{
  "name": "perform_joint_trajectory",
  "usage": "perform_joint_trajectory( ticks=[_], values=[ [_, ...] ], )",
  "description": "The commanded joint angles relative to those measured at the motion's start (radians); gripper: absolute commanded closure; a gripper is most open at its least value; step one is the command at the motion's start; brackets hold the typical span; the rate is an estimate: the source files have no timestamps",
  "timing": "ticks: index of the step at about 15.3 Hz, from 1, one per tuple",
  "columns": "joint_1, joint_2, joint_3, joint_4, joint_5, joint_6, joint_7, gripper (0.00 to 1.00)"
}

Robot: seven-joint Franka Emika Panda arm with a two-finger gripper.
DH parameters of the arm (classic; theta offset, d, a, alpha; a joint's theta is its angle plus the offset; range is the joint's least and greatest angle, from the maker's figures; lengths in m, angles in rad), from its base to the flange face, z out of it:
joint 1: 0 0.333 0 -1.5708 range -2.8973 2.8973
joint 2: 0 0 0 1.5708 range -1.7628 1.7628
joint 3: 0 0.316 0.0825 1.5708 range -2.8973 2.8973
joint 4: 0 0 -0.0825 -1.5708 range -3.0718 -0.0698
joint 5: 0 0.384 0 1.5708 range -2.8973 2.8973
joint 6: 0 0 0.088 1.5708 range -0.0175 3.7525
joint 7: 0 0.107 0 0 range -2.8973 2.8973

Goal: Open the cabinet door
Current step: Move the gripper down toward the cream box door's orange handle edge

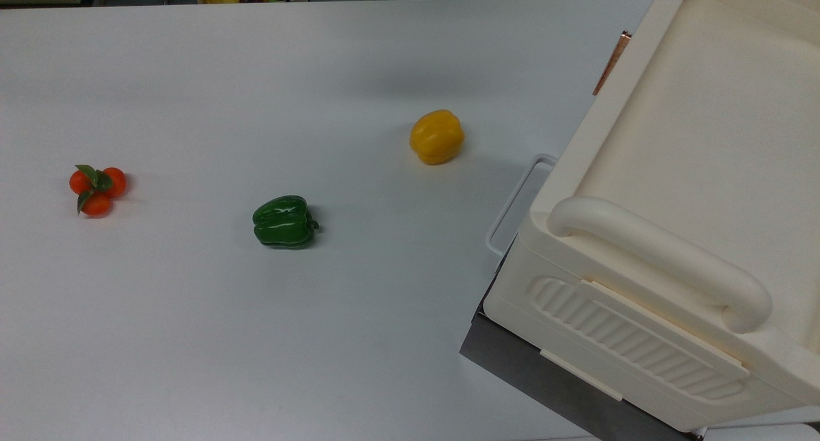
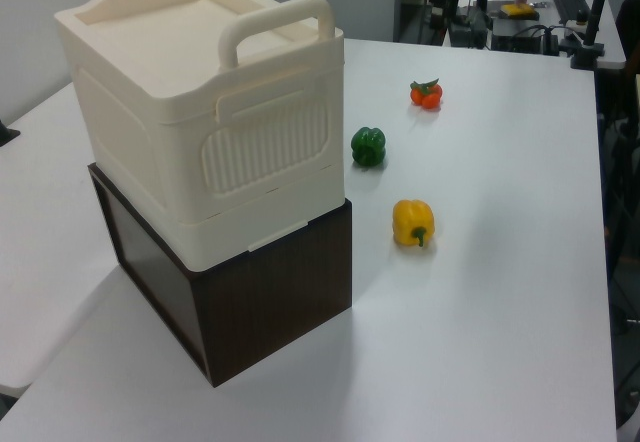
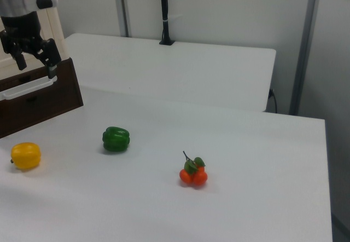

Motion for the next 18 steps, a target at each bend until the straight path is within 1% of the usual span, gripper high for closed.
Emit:
perform_joint_trajectory(
  ticks=[1, 8, 10, 12, 13, 16, 18],
  values=[
    [0.017, -0.013, -0.01, -0.052, -0.016, 0.057, -0.006, 0.0],
    [0.013, -0.01, -0.01, -0.046, -0.011, 0.062, -0.029, 0.0],
    [0.014, -0.016, -0.01, -0.047, -0.004, 0.051, -0.071, 0.0],
    [0.016, -0.013, -0.007, -0.047, 0.019, 0.054, -0.12, 0.0],
    [0.017, -0.013, 0.003, -0.046, 0.024, 0.056, -0.149, 0.0],
    [0.007, -0.006, 0.066, -0.044, 0.03, 0.059, -0.245, 0.0],
    [-0.013, 0.02, 0.138, -0.041, 0.042, 0.066, -0.281, 0.0]
  ],
)
